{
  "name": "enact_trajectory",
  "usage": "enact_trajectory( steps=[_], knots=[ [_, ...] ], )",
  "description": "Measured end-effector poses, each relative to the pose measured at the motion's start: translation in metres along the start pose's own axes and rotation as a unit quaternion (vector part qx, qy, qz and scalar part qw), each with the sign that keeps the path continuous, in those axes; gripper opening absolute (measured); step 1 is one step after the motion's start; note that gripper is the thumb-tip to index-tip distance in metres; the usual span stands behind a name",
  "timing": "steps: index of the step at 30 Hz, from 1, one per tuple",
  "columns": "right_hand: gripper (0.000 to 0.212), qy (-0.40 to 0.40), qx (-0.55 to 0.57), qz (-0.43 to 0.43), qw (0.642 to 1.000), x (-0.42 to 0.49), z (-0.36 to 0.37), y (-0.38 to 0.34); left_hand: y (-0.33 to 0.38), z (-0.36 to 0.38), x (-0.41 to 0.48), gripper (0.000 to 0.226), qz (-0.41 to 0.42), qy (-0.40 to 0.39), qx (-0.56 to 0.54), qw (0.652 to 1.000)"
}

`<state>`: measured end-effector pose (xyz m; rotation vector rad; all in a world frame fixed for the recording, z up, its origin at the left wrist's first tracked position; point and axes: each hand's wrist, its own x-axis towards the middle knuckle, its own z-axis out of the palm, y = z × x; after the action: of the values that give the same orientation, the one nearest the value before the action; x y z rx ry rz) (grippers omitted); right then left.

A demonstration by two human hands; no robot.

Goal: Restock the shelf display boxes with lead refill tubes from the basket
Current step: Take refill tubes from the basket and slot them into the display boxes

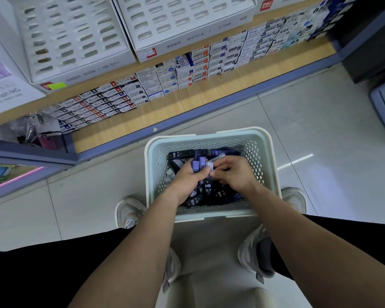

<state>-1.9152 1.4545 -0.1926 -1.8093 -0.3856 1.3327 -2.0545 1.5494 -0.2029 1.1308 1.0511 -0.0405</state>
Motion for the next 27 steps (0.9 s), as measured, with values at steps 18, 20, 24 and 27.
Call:
enact_trajectory(
  steps=[18,20,24,27],
  knots=[
    [0.009,0.1,0.04,0.036,0.994,0.002,-0.01,-0.01,-0.001,-0.016,0.002,0.014,-0.018,0.038,0.017,0.999],
    [0.012,0.118,0.056,0.024,0.991,-0.001,-0.012,-0.013,0.0,-0.017,0.002,0.014,-0.013,0.051,0.022,0.998],
    [0.015,0.147,0.013,-0.021,0.989,-0.006,-0.011,-0.021,0.003,-0.015,0.001,0.016,-0.005,0.067,0.006,0.998],
    [0.018,0.157,-0.02,-0.032,0.987,-0.008,-0.009,-0.027,0.005,-0.015,-0.002,0.017,-0.001,0.095,-0.033,0.995]
  ],
)
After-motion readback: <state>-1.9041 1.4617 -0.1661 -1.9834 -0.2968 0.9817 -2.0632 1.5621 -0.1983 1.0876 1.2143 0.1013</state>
